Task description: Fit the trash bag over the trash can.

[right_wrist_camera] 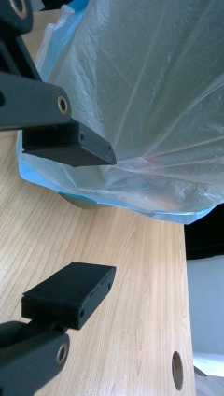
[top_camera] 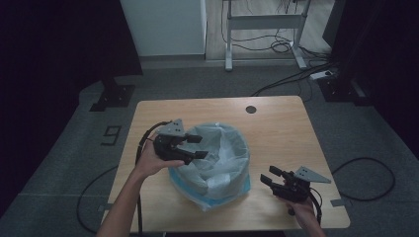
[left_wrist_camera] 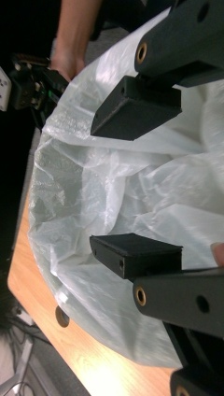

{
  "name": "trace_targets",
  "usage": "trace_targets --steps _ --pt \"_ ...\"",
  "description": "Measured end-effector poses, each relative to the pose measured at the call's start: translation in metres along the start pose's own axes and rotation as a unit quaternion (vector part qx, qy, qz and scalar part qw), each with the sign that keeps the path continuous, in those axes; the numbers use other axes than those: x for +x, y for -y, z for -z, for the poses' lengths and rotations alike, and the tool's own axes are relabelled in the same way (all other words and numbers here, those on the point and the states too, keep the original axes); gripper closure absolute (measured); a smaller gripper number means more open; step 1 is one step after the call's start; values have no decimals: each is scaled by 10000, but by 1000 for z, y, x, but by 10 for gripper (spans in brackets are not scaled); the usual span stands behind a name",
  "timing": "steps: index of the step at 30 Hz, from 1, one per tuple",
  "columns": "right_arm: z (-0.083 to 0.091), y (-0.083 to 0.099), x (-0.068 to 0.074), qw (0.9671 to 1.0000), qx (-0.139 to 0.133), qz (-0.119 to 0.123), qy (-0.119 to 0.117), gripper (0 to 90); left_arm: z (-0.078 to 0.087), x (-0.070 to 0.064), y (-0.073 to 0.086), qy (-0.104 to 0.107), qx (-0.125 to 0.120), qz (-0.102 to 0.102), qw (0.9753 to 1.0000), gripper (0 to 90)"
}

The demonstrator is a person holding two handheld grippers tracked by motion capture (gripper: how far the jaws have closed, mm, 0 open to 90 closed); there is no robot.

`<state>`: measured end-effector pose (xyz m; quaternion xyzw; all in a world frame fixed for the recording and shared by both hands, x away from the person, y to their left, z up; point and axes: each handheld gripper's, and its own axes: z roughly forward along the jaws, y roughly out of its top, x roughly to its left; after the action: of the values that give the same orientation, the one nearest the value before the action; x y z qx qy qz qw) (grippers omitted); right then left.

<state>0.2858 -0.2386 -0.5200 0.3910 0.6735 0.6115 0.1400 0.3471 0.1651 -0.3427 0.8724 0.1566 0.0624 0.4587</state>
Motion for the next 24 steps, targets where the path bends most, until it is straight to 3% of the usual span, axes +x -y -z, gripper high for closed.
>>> trace_targets --steps 7,15,24 --pt "-1 1 0 10000 21 15 5 392 25 -4 30 -131 -356 184 9991 401" --pt "-5 3 -1 10000 91 33 10 391 53 -7 74 -307 -791 469 9953 399" --pt "-3 4 -2 9999 104 54 48 387 69 -10 131 -613 -920 847 9902 395"
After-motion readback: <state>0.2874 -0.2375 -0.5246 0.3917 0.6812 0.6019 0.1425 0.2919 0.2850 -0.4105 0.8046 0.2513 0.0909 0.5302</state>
